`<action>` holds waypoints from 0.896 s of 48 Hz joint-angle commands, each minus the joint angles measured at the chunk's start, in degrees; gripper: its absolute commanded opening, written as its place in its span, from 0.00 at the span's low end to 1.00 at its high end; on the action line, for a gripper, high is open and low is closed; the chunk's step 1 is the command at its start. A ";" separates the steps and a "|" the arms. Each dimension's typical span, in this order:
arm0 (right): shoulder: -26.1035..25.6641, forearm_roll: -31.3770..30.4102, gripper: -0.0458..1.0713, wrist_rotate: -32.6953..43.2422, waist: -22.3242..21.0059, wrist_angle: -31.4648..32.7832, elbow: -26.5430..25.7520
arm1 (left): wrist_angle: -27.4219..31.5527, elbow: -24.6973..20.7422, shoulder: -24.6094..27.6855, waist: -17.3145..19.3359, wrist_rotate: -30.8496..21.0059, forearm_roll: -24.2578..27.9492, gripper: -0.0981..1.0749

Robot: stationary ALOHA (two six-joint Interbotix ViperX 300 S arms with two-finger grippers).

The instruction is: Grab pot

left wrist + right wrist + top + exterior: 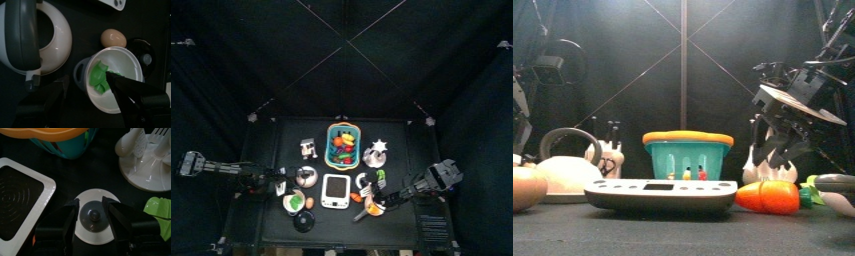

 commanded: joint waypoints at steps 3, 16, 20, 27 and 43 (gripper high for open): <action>-0.79 -0.62 0.75 -0.09 -0.18 0.18 -0.70 | 0.09 -1.32 1.67 -0.18 -1.49 1.32 0.89; -0.53 -0.62 0.75 0.00 -0.18 0.18 -0.88 | 0.09 -1.49 5.80 -1.23 -1.58 0.44 0.89; -0.35 -0.62 0.75 0.00 -0.18 0.09 -0.97 | 0.00 -1.58 6.68 -1.32 -1.58 0.26 0.89; -0.26 -0.62 0.75 0.00 -0.18 -0.26 -0.97 | 0.00 -1.32 7.47 -1.32 -1.76 -0.79 0.88; -0.18 -0.62 0.75 0.00 -0.26 -0.44 -0.97 | 0.09 -0.88 7.91 -1.32 -1.76 -4.22 0.75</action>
